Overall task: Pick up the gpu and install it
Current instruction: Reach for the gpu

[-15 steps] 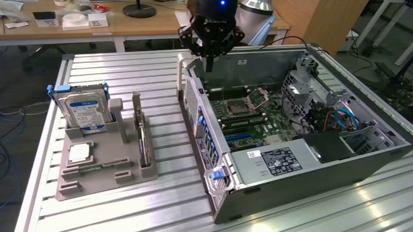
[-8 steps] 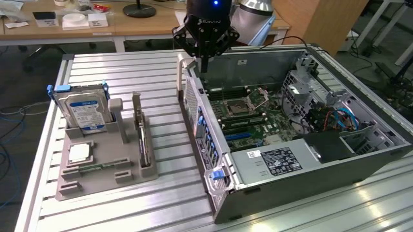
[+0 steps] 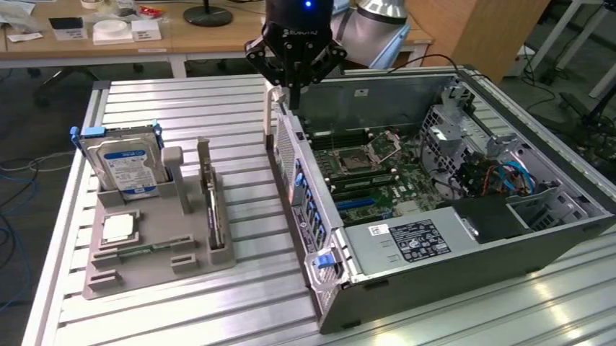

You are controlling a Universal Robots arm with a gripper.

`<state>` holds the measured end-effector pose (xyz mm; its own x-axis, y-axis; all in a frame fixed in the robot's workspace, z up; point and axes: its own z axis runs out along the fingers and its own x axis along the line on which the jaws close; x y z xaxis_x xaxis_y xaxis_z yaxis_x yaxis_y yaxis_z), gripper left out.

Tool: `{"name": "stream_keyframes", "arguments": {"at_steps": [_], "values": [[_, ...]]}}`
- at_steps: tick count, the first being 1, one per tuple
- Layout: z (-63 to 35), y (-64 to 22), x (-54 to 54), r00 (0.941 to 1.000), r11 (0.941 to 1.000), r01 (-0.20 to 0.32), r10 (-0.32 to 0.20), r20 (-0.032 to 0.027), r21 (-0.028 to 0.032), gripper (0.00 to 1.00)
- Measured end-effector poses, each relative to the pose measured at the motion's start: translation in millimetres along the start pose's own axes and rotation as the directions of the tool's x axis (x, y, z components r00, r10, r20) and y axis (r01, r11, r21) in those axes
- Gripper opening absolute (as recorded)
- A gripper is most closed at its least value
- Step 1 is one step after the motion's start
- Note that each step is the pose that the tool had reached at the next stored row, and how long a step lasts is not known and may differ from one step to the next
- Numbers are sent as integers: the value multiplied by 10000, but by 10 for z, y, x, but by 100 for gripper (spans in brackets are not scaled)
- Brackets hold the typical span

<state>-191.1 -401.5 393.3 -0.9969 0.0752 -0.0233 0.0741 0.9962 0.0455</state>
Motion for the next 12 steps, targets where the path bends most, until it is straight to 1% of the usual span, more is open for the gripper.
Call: {"name": "stream_keyframes", "arguments": {"at_steps": [12], "values": [[-6,-28,210,10000,10000,0,0,0,0,11]]}}
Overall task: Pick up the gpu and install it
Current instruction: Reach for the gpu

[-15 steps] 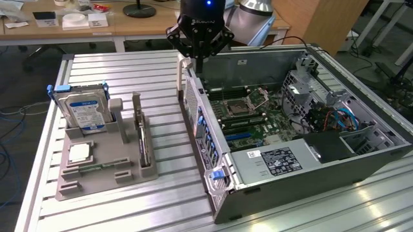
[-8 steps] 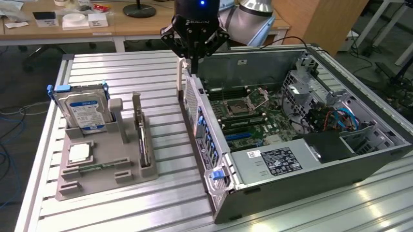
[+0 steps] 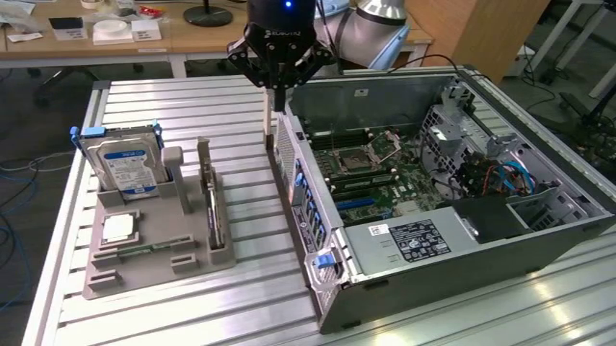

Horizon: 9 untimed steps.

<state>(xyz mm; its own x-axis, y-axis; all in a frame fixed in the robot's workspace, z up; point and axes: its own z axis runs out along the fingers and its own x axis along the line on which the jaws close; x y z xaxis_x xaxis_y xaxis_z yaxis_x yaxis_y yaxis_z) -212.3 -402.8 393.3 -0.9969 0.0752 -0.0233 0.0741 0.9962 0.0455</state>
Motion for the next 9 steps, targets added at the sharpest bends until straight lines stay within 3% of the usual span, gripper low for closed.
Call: {"name": "stream_keyframes", "arguments": {"at_steps": [9], "values": [[-5,-26,178,10000,10000,0,0,0,0,11]]}}
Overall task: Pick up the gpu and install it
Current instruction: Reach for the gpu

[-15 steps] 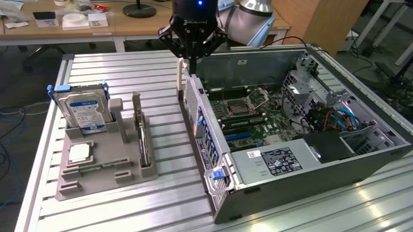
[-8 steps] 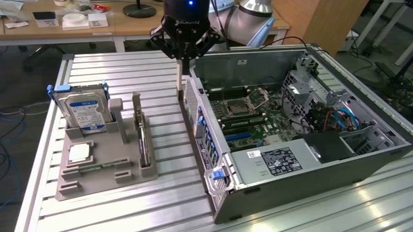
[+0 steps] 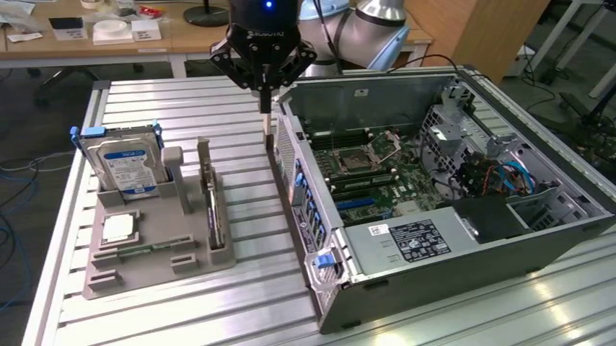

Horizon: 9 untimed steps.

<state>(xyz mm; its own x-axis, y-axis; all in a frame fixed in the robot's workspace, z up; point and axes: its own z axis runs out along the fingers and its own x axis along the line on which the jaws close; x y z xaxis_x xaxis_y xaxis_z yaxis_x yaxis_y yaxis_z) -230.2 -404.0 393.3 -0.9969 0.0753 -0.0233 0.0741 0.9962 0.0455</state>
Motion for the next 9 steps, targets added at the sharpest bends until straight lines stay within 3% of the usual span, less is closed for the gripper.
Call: {"name": "stream_keyframes", "arguments": {"at_steps": [9], "values": [[-5,-28,161,10000,10000,-1,1,0,0,11]]}}
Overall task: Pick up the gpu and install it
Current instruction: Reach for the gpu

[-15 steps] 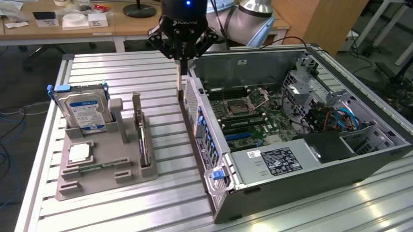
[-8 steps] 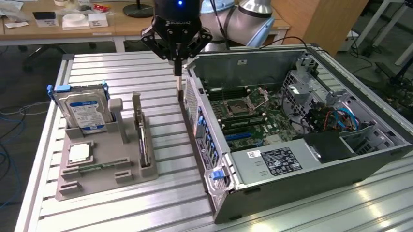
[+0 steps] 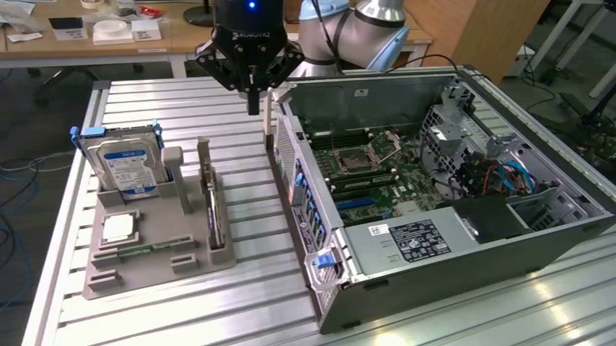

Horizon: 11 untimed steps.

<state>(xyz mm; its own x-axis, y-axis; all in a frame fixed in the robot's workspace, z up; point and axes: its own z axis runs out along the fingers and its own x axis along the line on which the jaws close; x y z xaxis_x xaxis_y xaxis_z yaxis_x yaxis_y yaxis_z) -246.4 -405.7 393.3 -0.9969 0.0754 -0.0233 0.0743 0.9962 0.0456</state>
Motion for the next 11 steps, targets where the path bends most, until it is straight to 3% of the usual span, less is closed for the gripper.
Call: {"name": "stream_keyframes", "arguments": {"at_steps": [11], "values": [[-6,-41,185,10000,10000,0,0,0,0,11]]}}
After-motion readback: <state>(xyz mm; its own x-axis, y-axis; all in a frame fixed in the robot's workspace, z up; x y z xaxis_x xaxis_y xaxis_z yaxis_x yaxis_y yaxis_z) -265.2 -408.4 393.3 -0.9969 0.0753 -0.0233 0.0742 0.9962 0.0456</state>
